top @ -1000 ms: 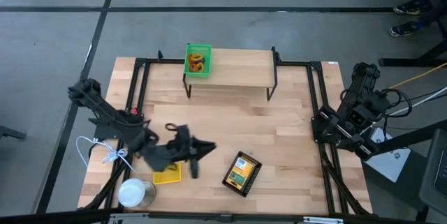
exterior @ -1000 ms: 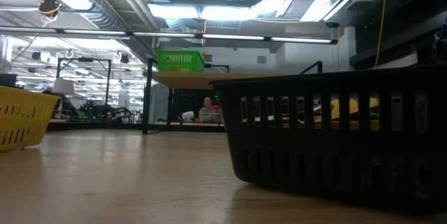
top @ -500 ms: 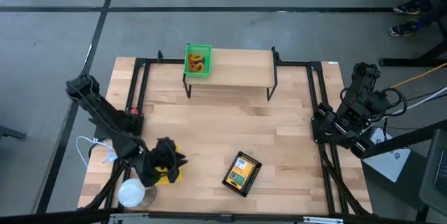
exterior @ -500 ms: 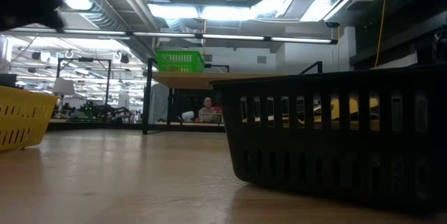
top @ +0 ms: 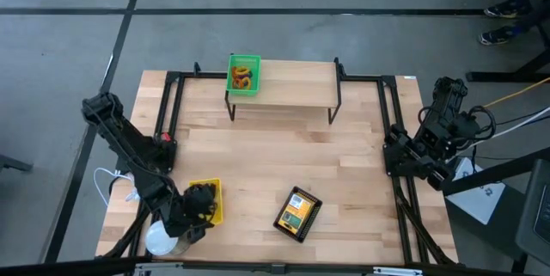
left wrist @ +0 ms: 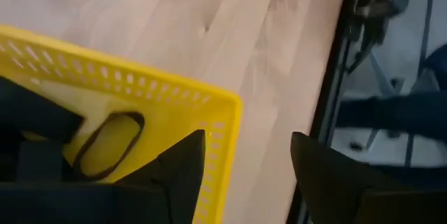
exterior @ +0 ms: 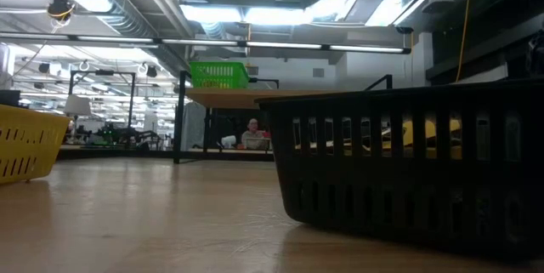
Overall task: Pick & Place Office Desk Supplies
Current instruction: Put the yellow basket on the shelf
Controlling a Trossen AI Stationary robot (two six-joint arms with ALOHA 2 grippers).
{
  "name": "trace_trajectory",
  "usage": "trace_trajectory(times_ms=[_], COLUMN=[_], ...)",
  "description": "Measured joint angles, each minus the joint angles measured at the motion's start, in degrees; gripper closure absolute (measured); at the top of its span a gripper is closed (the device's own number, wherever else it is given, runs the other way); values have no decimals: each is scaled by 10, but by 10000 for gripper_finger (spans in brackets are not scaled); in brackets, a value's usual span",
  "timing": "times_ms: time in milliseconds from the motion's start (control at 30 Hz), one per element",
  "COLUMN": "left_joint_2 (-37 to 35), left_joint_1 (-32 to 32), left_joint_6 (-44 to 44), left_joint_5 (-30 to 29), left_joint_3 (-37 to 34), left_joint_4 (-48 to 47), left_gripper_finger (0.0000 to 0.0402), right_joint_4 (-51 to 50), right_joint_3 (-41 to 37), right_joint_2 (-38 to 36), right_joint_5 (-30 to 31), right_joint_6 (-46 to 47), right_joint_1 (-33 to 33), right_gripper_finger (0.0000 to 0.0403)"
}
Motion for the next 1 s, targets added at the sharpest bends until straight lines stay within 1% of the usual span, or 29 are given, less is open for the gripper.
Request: trace_trajectory(times_ms=[233,300,467,600,767,833,967,1000], left_joint_2=[4,7,6,6,6,6,6,6], left_joint_1=[8,8,13,25,50,62,98,105], left_joint_6=[26,26,26,50,79,70,-15,-27], left_joint_5=[44,60,75,78,115,144,247,262], left_joint_3=[0,0,0,0,0,0,0,0], left_joint_4=[-5,-14,-38,-33,-35,-35,-36,-36], left_gripper_finger=[173,172,171,171,171,171,171,171], right_joint_4=[0,0,-1,-9,-11,-11,-10,-11], right_joint_3=[0,0,0,0,0,0,0,0], right_joint_2=[0,0,0,0,0,0,0,0], right_joint_5=[3,8,9,9,9,9,9,9], right_joint_6=[0,0,-3,-2,-1,0,3,4], right_joint_1=[0,0,0,0,0,0,0,0], right_gripper_finger=[191,191,191,191,191,191,191,191])
